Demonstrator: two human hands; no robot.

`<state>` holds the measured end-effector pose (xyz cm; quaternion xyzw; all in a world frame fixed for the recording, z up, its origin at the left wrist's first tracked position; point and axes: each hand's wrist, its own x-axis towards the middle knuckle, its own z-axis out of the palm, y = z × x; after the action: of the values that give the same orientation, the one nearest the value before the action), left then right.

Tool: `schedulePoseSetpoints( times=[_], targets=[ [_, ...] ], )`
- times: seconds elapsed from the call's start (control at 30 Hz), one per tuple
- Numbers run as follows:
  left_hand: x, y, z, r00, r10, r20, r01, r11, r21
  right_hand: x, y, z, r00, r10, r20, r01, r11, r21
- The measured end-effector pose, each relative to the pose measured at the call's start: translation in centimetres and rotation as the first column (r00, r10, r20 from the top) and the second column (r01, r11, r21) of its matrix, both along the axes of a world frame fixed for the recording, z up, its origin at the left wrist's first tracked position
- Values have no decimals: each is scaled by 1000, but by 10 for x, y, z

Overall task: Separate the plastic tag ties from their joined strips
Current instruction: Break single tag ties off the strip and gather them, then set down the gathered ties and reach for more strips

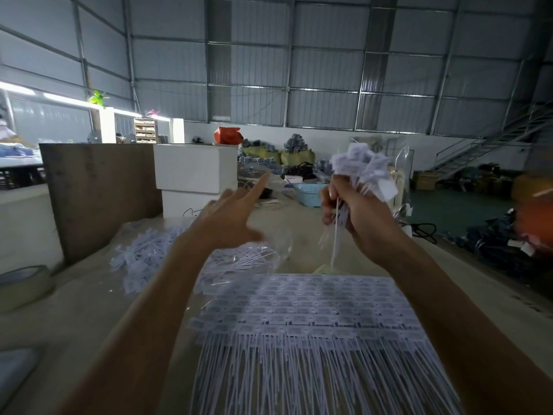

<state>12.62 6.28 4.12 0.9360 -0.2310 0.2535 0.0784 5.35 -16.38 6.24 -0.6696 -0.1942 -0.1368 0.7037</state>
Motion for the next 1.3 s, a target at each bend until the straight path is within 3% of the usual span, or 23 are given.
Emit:
schedulePoseSetpoints(
  times=[0.1,0.2,0.27,0.37,0.43,0.5,0.6,0.77,0.9,0.97,1.03,1.1,1.17,1.23,1.27,1.3],
  targets=[
    [29,45,-35,923,308,-231,-260,941,217,-1,5,-1,999,33,24,-35,996,78],
    [44,76,-63,805,359,-472,-280,932,231,-2,10,-2,996,79,38,-83,990,113],
    [49,86,-69,817,295,-495,-287,953,94,-2,14,-3,994,79,72,-84,993,82],
    [48,87,-63,920,105,-377,-177,971,-160,-3,23,-7,987,73,143,-80,996,44],
    [43,79,-58,848,-72,-526,-78,963,-256,-2,30,-10,984,88,152,-91,996,15],
    [40,66,-61,730,-78,-679,-82,976,-201,0,36,-14,982,112,155,-109,994,-31],
    [47,56,-76,870,97,-483,-131,991,-37,3,42,-19,979,127,160,-121,991,-47],
    [50,71,-70,917,-64,-395,-94,925,-369,11,49,-26,973,41,226,-45,999,12],
    [45,83,-51,932,-180,-315,-99,709,-698,11,81,-43,953,27,303,-44,998,50],
    [40,85,-42,946,-216,-240,-39,662,-748,17,102,-63,951,39,305,-47,999,20],
    [33,86,-31,966,-193,-172,11,697,-717,25,119,-84,952,102,288,-63,988,-139],
    [25,87,-16,975,-192,-111,61,715,-697,35,131,-96,911,169,377,0,912,-409],
    [17,90,0,973,-222,-70,113,713,-692,48,142,-94,774,253,580,132,832,-539],
    [11,94,15,973,-226,-43,139,727,-673,78,149,-97,578,434,692,385,603,-699],
    [9,96,21,977,-212,-27,142,741,-656,97,150,-98,627,468,622,463,418,-782],
    [9,97,25,982,-189,-14,137,758,-638,109,154,-97,742,394,542,485,243,-840]
  ],
)
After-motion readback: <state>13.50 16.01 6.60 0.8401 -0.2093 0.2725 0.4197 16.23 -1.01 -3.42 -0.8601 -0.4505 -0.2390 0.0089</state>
